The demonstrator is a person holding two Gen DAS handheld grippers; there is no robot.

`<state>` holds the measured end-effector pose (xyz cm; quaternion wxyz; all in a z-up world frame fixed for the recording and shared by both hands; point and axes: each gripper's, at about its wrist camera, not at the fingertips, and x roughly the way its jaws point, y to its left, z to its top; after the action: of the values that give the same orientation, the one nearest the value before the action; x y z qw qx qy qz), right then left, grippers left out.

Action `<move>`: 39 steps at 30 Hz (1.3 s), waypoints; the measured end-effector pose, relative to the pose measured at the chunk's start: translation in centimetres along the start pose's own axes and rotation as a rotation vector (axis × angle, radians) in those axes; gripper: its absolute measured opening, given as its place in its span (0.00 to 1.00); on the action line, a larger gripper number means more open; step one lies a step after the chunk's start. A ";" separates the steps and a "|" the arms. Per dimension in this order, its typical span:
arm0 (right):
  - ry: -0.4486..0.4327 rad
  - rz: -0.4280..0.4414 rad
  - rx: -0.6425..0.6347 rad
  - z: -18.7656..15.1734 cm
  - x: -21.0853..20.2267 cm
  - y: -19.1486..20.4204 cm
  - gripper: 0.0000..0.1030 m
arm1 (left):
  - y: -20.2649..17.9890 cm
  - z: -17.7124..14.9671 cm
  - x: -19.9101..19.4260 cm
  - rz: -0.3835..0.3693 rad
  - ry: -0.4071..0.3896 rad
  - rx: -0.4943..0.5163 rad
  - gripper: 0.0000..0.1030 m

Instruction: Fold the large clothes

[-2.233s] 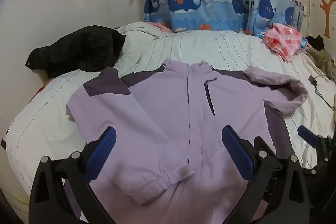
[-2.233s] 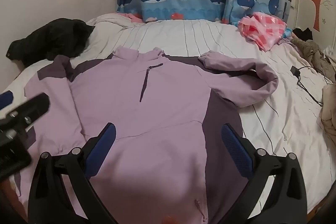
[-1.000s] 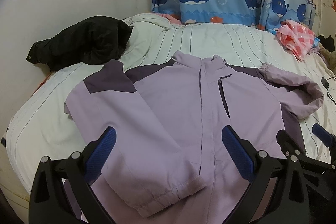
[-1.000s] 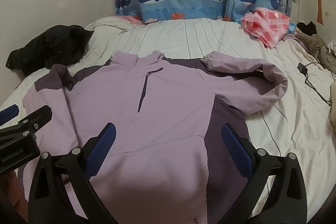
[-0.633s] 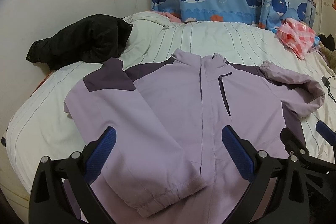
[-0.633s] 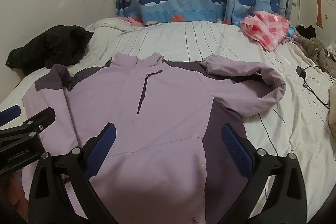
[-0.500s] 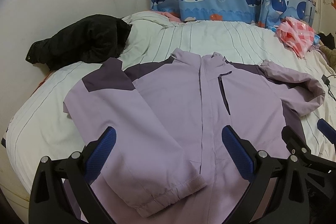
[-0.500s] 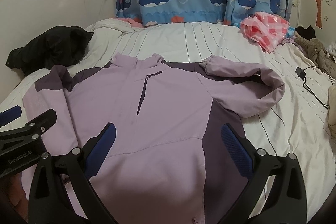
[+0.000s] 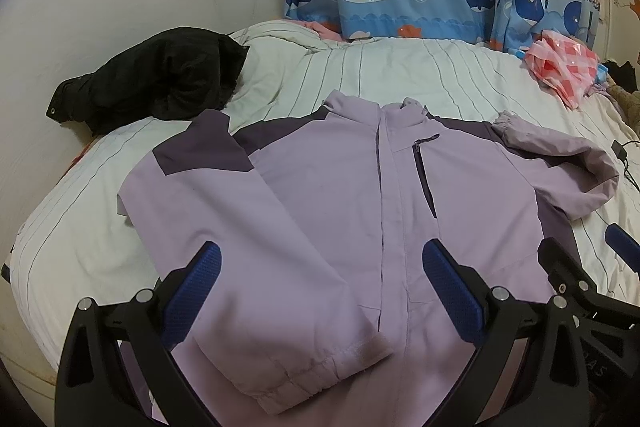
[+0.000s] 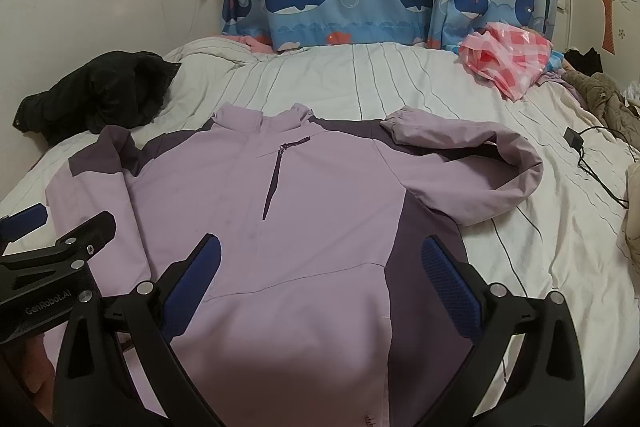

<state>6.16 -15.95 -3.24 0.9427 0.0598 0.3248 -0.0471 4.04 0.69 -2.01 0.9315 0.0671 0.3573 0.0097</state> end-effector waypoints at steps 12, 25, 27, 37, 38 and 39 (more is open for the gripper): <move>0.002 0.002 0.000 0.0 0.0 0.0 0.94 | 0.0 0.0 0.0 0.002 0.001 0.000 0.94; 0.006 0.001 0.001 -0.1 0.0 0.1 0.94 | -0.1 0.1 0.0 0.002 0.001 0.000 0.94; 0.004 0.001 0.001 -0.1 0.1 0.0 0.94 | -0.1 0.1 0.0 0.002 0.001 0.000 0.94; 0.006 -0.006 -0.003 0.0 0.1 0.1 0.94 | -0.1 0.1 0.0 0.003 0.003 -0.001 0.94; 0.006 -0.006 -0.003 0.0 0.1 0.1 0.94 | -0.1 0.1 0.0 0.002 0.003 -0.003 0.94; 0.006 -0.011 -0.006 -0.1 0.2 0.1 0.94 | -0.1 0.1 -0.1 0.002 0.002 -0.003 0.94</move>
<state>6.26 -15.89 -3.39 0.9416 0.0551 0.3282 -0.0513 4.04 0.60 -1.94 0.9313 0.0657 0.3580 0.0111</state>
